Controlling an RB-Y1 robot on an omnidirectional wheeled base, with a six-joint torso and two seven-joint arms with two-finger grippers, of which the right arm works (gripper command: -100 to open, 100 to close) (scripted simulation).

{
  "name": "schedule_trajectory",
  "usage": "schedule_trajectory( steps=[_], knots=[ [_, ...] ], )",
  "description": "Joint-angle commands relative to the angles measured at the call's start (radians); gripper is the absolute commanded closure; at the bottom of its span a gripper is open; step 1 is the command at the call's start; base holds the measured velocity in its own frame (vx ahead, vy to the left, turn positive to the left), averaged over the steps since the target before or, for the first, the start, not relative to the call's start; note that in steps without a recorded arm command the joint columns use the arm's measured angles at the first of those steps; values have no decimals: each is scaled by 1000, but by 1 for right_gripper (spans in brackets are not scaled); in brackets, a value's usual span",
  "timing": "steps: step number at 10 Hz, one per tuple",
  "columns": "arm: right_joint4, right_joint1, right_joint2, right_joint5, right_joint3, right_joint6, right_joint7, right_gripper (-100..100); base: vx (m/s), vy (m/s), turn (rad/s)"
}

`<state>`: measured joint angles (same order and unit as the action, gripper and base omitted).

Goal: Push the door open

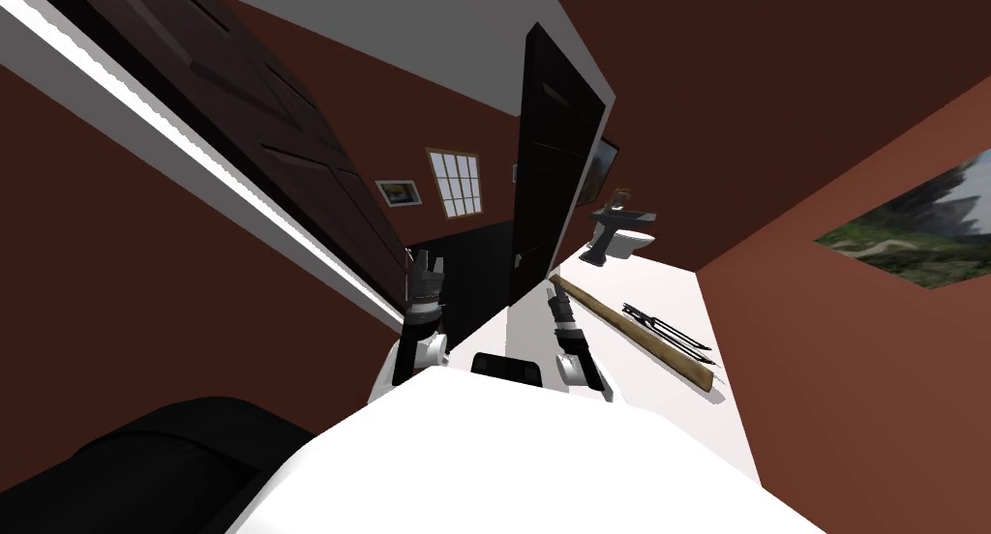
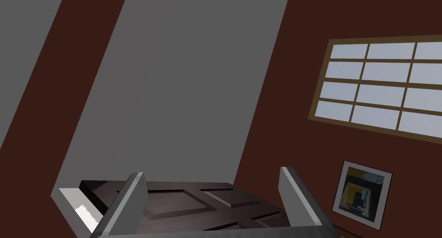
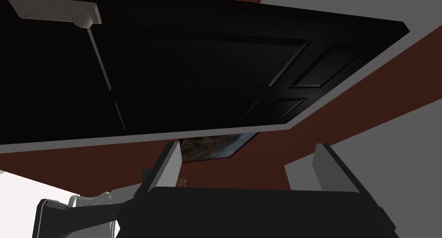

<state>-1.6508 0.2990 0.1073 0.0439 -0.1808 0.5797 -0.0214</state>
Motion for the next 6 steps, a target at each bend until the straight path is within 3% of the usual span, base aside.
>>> schedule_trajectory(
  steps=[1, 6],
  knots=[
    [35, -10, 1, 1, -8, 10, 1, -100, 87, -62, 74],
    [135, -37, -1, 5, -41, 31, 1, -100, 99, -85, 92]
  ],
)
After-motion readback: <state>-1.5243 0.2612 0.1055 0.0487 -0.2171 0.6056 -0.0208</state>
